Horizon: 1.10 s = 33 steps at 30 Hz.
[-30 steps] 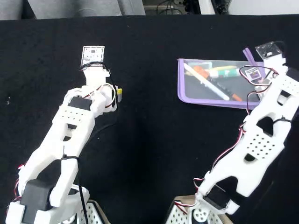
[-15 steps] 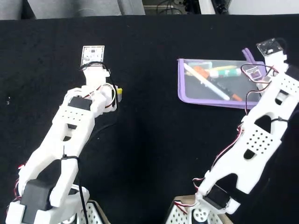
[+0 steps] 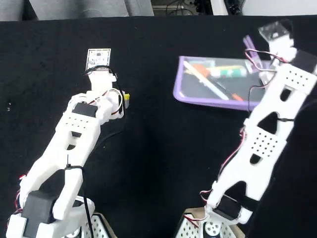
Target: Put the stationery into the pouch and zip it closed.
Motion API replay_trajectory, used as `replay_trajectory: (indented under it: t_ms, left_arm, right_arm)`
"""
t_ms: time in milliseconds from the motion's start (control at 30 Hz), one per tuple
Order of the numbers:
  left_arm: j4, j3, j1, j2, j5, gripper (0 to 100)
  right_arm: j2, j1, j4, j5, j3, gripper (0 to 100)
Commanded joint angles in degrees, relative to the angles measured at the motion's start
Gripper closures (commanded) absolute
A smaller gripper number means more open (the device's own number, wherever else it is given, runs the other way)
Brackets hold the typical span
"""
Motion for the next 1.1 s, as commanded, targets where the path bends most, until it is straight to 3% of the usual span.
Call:
replay_trajectory:
  t_ms: [0,200,433,700,933,1067]
  left_arm:
    - [-1.14,-0.40,0.40,-2.37,-3.43,82]
    - [-1.14,-0.40,0.40,-2.37,-3.87,82]
    - [-1.14,-0.40,0.40,-2.37,-3.96,82]
    - [-0.88,-0.40,0.48,-2.37,-3.96,82]
    - [-1.05,0.57,0.57,-2.99,-4.04,82]
    - [-0.70,0.84,2.07,-3.08,-8.35,82]
  right_arm:
    - [-1.63,-3.96,1.85,-4.13,-6.90,98.8]
    - [-10.68,-6.07,1.85,-7.91,1.27,98.8]
    - [-32.31,-8.35,1.76,-8.62,24.92,98.8]
    - [-54.99,-19.08,1.41,-12.75,49.80,98.8]
    - [-65.89,-29.80,1.32,-17.14,54.90,98.8]
    - [-66.51,-33.49,1.32,-21.01,54.90,98.8]
